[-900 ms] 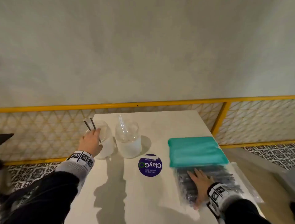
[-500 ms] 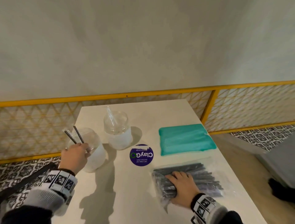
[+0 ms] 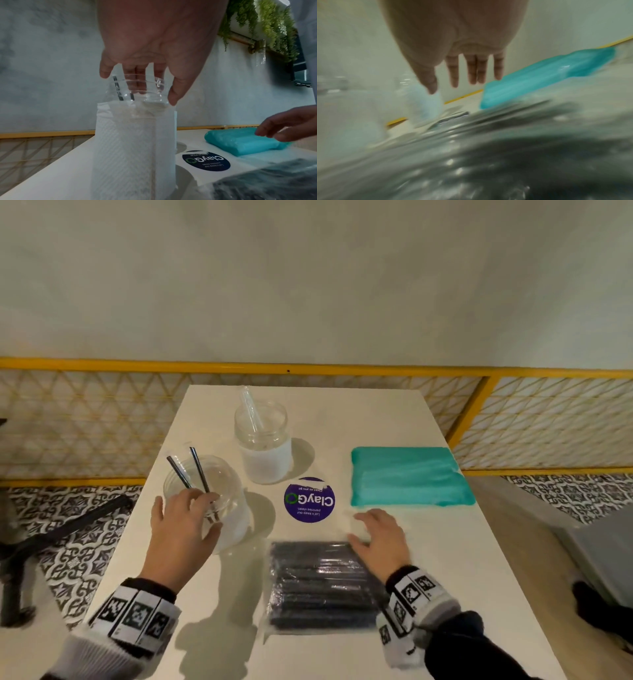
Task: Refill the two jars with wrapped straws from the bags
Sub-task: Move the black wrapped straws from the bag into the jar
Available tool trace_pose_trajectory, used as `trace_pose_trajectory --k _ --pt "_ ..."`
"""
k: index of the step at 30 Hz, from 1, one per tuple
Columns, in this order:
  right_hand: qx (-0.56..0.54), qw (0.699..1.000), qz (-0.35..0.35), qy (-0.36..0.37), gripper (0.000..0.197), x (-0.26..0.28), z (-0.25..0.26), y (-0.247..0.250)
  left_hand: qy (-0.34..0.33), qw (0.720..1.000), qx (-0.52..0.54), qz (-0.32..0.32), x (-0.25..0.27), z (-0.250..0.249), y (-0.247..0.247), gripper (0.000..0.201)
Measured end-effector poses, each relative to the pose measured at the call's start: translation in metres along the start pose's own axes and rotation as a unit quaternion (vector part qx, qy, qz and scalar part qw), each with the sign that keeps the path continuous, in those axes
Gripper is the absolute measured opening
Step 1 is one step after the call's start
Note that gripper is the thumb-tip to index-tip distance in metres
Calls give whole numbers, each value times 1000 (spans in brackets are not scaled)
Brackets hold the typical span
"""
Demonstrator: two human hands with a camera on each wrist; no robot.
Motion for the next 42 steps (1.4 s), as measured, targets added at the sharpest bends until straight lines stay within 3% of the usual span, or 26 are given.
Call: trace_pose_trajectory --k 2,4,5,8,12,14,18,22,30,35,39,42 --pt "21 987 -68 -143 64 -8 -32 23 -4 999 24 -29 1 -4 6 45" --pt "-12 962 -33 -269 71 -10 -62 32 -20 996 48 -69 0 -10 13 42" --pt "-40 958 6 -284 68 -9 -68 33 -31 994 65 -87 -1 -13 16 40" --pt "-118 956 55 -264 45 -5 -71 31 -78 982 132 -106 -3 -29 21 27" --pt "-267 942 -63 -192 13 -4 -56 29 -137 962 230 -42 -5 -64 21 19" --pt "-350 922 -81 -143 18 -3 -38 26 -145 950 277 15 -7 -84 19 16" --pt "-454 889 -53 -34 17 -1 11 30 -164 930 313 104 -14 -122 18 26" --pt "-547 834 -26 61 9 7 55 43 -163 922 340 90 -26 -151 34 36" --pt "-575 806 -10 140 10 16 81 64 -79 883 461 38 -26 -153 60 16" --pt "-601 781 -53 162 17 13 79 66 -82 914 398 10 -16 -145 56 15" --pt "-626 758 -104 151 17 9 58 79 -76 959 274 11 14 -105 30 20" --pt "-628 754 -133 139 17 7 34 86 -47 975 218 4 44 -68 13 18"
Point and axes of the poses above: each hand's wrist, its own x-axis away from the middle knuckle, its own y-axis out of the back of the hand, z = x × y, the point moved 3 cm from there along -x, towards the middle knuckle, and after that the axes turned 15 degrees about -x, right-handed, at the moved point
